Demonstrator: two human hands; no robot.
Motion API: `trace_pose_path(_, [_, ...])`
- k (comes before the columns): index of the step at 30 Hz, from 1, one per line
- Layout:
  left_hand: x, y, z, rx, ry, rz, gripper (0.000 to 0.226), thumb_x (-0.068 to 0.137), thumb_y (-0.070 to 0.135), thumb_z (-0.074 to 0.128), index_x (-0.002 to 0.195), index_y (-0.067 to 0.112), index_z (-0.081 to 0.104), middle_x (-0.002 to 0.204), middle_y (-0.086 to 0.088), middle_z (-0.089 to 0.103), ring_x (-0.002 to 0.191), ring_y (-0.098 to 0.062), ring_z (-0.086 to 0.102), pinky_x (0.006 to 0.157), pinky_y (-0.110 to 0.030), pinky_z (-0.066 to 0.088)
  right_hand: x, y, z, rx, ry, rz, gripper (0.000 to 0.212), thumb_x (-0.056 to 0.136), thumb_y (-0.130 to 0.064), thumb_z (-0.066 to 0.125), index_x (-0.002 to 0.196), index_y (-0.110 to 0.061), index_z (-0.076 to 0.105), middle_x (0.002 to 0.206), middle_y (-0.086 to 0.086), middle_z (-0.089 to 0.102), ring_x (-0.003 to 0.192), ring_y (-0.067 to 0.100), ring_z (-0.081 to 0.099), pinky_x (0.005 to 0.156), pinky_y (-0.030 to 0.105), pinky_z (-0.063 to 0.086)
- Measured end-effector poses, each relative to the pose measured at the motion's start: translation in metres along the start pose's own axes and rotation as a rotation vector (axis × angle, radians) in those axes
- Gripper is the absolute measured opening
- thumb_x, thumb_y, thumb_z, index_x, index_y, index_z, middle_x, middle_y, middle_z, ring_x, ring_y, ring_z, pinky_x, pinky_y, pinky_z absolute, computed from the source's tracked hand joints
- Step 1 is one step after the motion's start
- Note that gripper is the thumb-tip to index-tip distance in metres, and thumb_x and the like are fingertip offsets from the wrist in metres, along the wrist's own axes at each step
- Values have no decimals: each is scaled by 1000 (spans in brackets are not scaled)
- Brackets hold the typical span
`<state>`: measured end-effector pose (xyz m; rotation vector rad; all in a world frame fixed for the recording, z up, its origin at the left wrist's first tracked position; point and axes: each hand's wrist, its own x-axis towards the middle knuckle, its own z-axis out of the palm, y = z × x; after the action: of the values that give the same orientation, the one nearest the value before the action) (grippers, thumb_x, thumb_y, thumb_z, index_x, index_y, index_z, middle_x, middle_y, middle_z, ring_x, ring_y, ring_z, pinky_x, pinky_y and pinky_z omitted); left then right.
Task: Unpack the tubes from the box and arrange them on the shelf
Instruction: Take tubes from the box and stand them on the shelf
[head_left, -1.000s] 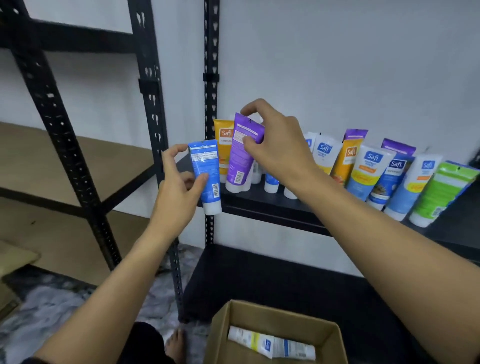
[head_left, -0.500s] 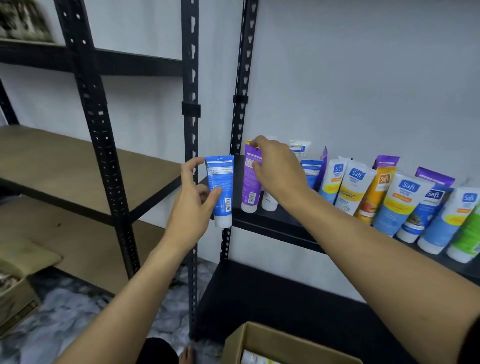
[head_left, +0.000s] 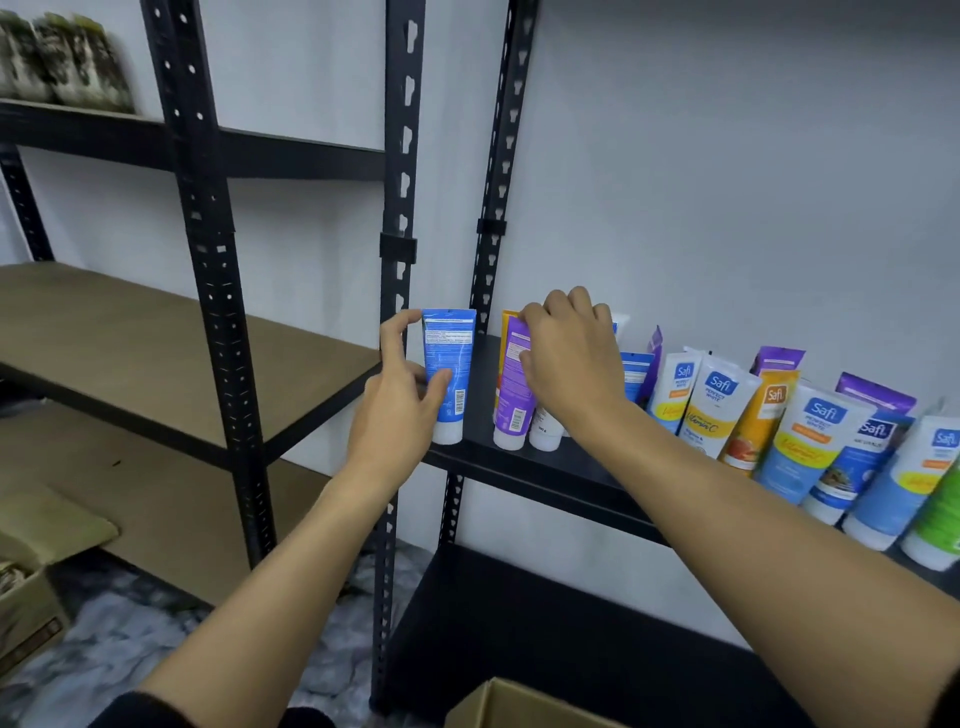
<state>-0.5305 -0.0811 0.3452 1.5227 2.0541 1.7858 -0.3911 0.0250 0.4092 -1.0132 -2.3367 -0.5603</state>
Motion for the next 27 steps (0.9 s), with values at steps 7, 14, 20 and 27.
trace_pose_path(7, [31,3,19,175,26,65,60,99,26,56,141,38,14,81,-1,68,68,-17,67,56,-45,56,-4,3,1,69,-1,17,45,95,-39,62,133,-17,51,127,6,55,120,22,46,97,34,34])
trace_pose_path(14, [51,-2,51,204,15,11,64,101,22,52,148,33,10,83,-5,65,63,-15,61,46,-26,40,-6,8,1,103,-23,18,50,94,-40,63,137,-20,48,132,5,53,125,23,43,101,35,33])
trace_pose_path(20, [59,-14,72,145,-27,0,62,101,21,51,147,32,11,81,-6,63,62,-14,60,48,-27,44,-2,6,4,163,-26,27,47,93,-34,65,135,-20,50,130,2,55,123,22,42,99,36,30])
trace_pose_path(27, [52,-42,88,32,-74,30,70,99,14,54,146,47,14,93,0,67,73,-14,65,60,-31,50,-3,11,8,233,-28,45,49,94,-35,63,138,-22,49,132,0,56,126,20,40,100,34,26])
